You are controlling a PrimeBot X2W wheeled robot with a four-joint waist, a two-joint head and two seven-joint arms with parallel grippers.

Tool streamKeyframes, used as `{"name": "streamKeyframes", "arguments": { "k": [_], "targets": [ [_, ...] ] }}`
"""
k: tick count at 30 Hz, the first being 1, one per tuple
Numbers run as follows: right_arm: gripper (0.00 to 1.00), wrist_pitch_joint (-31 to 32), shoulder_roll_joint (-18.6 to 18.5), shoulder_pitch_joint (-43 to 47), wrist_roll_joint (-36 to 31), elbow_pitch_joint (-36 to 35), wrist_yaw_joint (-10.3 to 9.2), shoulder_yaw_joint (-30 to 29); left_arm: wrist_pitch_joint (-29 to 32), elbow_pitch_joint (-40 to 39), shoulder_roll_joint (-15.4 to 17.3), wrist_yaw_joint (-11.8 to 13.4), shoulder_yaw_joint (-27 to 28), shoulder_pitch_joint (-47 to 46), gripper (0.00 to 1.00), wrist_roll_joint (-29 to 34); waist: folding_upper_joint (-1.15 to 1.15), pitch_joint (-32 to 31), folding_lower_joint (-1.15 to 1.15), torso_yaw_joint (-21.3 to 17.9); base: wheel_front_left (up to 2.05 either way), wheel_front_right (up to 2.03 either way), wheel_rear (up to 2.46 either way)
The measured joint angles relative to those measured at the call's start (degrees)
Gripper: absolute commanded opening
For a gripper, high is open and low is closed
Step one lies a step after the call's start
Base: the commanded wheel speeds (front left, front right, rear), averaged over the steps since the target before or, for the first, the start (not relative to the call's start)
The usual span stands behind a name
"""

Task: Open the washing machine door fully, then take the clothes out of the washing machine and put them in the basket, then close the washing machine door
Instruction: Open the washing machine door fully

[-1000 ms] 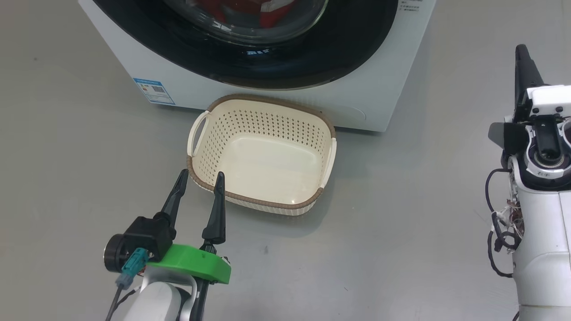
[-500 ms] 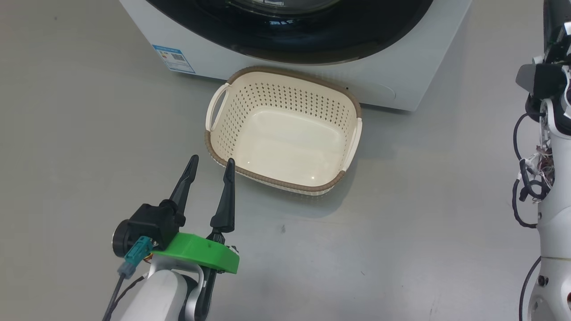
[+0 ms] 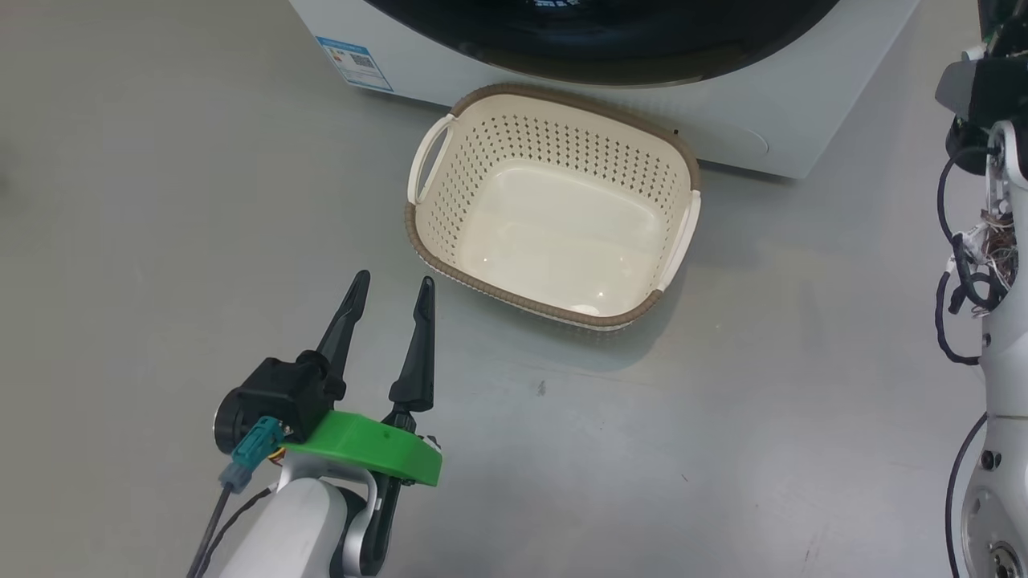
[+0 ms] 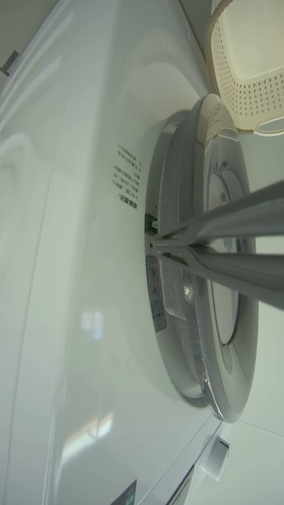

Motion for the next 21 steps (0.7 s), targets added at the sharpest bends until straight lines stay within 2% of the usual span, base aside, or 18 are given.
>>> {"name": "streamKeyframes", "arguments": {
  "k": [13, 21],
  "targets": [
    [0.0, 3.19, 1.27, -4.91, 8.37, 3.76, -0.08, -5.19, 0.0, 0.08, -0.09, 0.35, -0.86, -0.74, 1.0, -0.11, 0.0, 1.67, 0.0, 2.16, 0.0, 0.0, 0.0],
    [0.0, 5.26, 1.03, -7.89, 9.58, 5.94, -0.49, -5.44, 0.0, 0.12, -0.11, 0.62, -1.02, -0.86, 1.0, -0.11, 0.0, 2.11, 0.0, 2.9, 0.0, 0.0, 0.0]
  ]
}}
